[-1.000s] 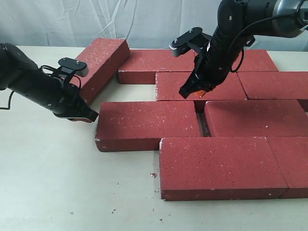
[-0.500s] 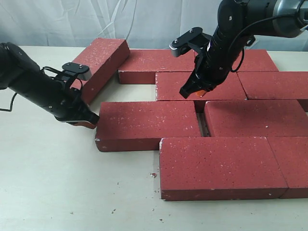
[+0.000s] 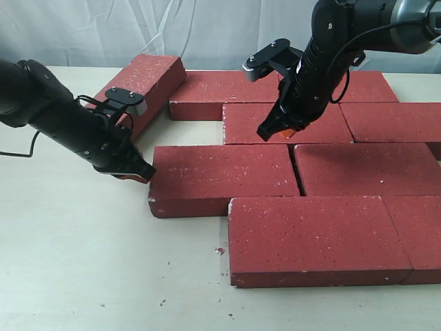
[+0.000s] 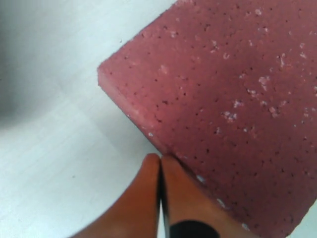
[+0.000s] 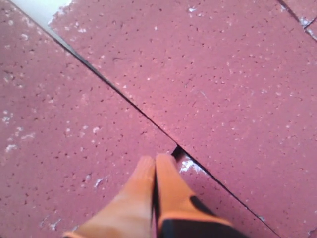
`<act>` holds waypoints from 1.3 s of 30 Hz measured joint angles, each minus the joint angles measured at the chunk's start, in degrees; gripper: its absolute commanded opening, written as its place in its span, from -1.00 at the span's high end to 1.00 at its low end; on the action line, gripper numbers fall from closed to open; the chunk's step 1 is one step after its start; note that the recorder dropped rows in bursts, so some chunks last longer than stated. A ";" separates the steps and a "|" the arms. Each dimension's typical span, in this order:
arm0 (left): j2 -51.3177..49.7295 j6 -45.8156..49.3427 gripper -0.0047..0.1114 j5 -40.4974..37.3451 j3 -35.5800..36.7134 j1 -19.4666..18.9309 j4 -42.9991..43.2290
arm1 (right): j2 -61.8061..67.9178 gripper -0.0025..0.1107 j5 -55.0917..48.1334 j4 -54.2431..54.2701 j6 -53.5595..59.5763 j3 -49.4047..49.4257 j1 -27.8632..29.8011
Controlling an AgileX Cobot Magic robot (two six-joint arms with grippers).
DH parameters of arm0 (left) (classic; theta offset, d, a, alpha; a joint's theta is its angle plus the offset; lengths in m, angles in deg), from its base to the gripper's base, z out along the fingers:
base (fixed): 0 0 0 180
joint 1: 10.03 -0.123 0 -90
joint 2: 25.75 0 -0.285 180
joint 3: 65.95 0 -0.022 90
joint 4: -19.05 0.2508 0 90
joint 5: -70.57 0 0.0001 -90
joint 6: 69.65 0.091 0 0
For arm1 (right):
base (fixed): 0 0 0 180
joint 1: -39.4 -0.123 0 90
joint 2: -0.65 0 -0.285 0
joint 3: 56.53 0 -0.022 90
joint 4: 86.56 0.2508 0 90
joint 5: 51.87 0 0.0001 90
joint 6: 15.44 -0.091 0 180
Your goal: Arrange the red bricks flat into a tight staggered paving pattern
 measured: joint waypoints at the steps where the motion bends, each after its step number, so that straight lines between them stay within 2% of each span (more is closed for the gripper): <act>1: 0.00 0.00 0.92 0.24 -0.09 0.26 0.00 | 0.00 0.97 0.00 0.00 0.00 0.00 0.00; 29: -2.13 0.00 0.92 2.59 -2.04 2.52 0.54 | 0.00 0.97 0.11 0.83 0.01 0.00 0.00; 34: -2.22 -0.64 0.92 1.57 -2.77 2.52 4.21 | 0.00 0.97 0.11 0.83 0.01 0.00 0.00; 39: 0.52 -6.70 0.92 0.62 -2.77 2.07 10.30 | 0.00 0.97 0.11 0.95 0.14 0.00 0.00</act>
